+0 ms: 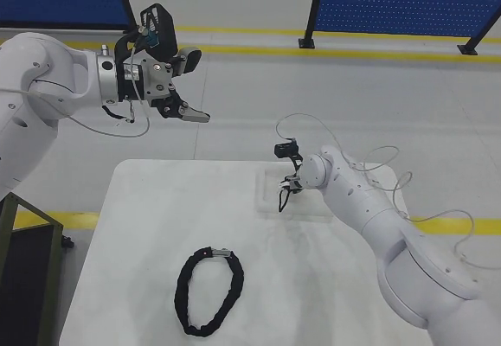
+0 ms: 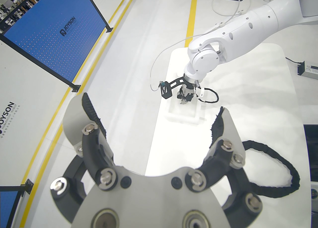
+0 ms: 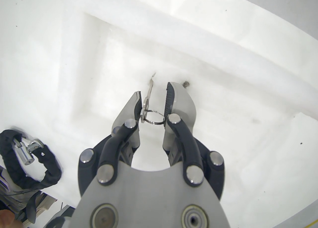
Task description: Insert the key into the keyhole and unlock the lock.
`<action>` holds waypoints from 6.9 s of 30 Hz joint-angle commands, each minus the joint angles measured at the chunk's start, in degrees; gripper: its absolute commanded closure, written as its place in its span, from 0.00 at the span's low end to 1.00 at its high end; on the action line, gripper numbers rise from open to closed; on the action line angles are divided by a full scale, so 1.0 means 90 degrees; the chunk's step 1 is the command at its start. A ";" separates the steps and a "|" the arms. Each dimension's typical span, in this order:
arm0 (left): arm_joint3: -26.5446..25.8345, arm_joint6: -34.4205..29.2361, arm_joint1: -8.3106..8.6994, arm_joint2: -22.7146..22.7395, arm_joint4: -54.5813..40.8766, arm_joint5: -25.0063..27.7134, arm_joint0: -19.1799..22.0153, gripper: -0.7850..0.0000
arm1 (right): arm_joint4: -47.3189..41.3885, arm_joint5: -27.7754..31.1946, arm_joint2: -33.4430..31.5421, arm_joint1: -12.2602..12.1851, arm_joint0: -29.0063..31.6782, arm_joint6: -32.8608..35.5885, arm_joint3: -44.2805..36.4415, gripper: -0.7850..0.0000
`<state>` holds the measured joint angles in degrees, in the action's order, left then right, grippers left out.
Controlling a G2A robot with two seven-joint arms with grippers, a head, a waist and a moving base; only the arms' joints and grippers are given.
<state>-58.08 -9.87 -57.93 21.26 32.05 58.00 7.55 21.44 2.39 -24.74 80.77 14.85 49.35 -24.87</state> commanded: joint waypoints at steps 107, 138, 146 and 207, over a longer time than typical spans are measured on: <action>0.0120 -0.0132 0.0028 -0.0033 0.0207 0.0000 -0.0553 0.00 | -0.4003 0.2065 -0.6541 -0.2644 0.4097 0.3683 -0.7207 1.00; 0.0616 0.0402 0.0087 -0.1176 0.1023 0.0000 -0.1801 0.00 | -0.4003 0.2065 -0.6541 -0.2644 0.4097 0.3683 -0.7207 1.00; 0.0616 0.0402 0.0087 -0.1176 0.1023 0.0000 -0.1801 0.00 | -0.4003 0.2065 -0.6541 -0.2644 0.4097 0.3683 -0.7207 1.00; 0.1560 0.4646 -0.0999 -0.1280 0.6095 0.0000 -0.3554 0.00 | -0.4003 0.2065 -0.6541 -0.2644 0.4097 0.3683 -0.7207 1.00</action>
<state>-44.04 31.94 -66.92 9.74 86.91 58.00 -24.44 -14.59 20.98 -83.61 56.97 51.73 82.50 -89.73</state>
